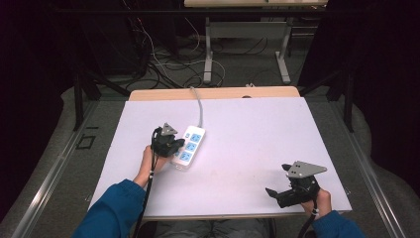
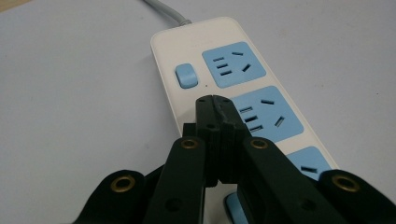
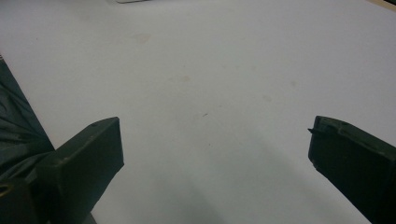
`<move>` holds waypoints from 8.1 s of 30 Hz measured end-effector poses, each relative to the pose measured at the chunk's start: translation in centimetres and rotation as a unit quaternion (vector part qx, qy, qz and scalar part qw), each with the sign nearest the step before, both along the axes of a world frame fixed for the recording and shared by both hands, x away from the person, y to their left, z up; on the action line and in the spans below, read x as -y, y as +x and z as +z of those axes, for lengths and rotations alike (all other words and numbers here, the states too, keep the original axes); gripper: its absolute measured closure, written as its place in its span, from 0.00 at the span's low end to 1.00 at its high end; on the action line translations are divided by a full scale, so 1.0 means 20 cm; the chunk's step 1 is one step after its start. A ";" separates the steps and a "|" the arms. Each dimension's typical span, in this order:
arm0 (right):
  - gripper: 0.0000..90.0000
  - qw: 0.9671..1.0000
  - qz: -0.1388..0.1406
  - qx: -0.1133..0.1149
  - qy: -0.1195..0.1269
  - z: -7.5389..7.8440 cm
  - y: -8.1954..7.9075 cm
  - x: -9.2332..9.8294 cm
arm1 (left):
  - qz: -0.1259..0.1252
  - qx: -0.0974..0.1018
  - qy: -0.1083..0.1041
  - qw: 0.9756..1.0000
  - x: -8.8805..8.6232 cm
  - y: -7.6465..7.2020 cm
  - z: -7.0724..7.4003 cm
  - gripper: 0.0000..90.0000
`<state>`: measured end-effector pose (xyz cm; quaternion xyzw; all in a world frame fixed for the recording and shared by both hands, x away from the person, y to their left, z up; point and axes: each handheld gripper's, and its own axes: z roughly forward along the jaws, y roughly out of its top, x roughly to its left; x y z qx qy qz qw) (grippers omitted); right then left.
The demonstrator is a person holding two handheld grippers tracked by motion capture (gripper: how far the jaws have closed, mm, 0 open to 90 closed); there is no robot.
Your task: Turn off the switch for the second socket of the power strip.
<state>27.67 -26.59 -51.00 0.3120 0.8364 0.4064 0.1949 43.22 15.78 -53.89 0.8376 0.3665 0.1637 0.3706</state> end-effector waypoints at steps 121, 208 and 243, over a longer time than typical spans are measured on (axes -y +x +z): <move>0.03 1.000 0.001 0.002 0.000 0.00 0.00 0.00 | 0.012 0.010 0.004 1.000 0.04 0.02 -0.01 1.00; 0.03 1.000 0.007 -0.004 -0.004 0.01 -0.01 0.00 | 0.043 0.023 0.033 0.998 -0.19 -0.37 0.21 0.00; 0.03 1.000 0.006 0.000 -0.003 0.01 -0.01 0.00 | 0.006 0.071 0.050 0.996 -0.33 -0.80 0.14 0.00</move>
